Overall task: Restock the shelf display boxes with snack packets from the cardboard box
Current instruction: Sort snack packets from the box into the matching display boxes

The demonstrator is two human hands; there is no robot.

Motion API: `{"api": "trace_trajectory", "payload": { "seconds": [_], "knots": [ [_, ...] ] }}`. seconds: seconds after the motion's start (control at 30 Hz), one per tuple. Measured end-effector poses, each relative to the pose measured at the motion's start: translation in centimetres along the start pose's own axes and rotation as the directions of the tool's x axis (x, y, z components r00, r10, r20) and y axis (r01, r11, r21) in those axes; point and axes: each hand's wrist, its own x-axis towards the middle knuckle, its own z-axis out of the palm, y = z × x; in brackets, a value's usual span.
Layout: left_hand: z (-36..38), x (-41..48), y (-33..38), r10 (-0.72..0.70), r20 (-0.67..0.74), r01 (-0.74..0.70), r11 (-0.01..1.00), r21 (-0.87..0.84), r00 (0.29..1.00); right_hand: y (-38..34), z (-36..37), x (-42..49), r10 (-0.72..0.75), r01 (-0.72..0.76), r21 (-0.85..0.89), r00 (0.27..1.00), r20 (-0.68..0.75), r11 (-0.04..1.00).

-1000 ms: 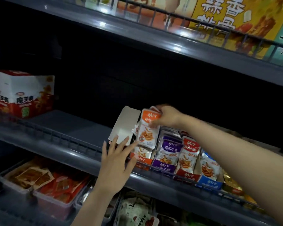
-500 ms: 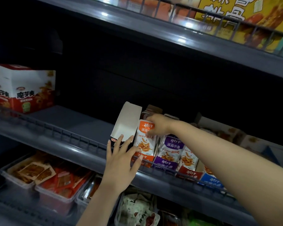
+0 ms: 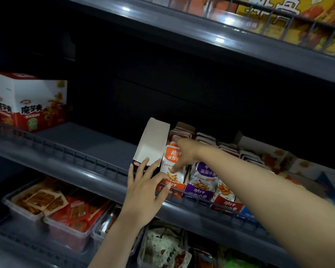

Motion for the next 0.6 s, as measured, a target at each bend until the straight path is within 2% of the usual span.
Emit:
{"api": "trace_trajectory", "payload": {
  "seconds": [0.1, 0.23, 0.3, 0.43, 0.6],
  "knots": [
    [0.0, 0.1, 0.2, -0.011, 0.006, 0.011, 1.000, 0.004, 1.000, 0.0, 0.3, -0.2, -0.007, 0.006, -0.015, 0.996, -0.086, 1.000],
    [0.2, 0.0, 0.3, -0.030, -0.010, 0.030, 1.000, -0.004, 0.999, 0.5, 0.3, -0.3, -0.013, -0.003, -0.054, 0.953, -0.303, 0.999],
    [0.2, 0.0, 0.3, -0.037, -0.020, 0.036, 0.999, -0.021, 0.999, 0.7, 0.4, -0.1, -0.001, -0.011, -0.040, 0.958, -0.285, 0.999],
    [0.3, 0.1, 0.1, -0.023, -0.037, 0.022, 1.000, -0.017, 0.999, 0.9, 0.2, 0.3, 0.015, -0.023, -0.044, 0.987, -0.162, 0.999],
    [0.1, 0.2, 0.2, -0.030, -0.033, 0.029, 0.999, -0.020, 0.999, 1.0, -0.9, 0.4, -0.021, 0.028, 0.064, 0.994, -0.106, 0.998]
  ]
}}
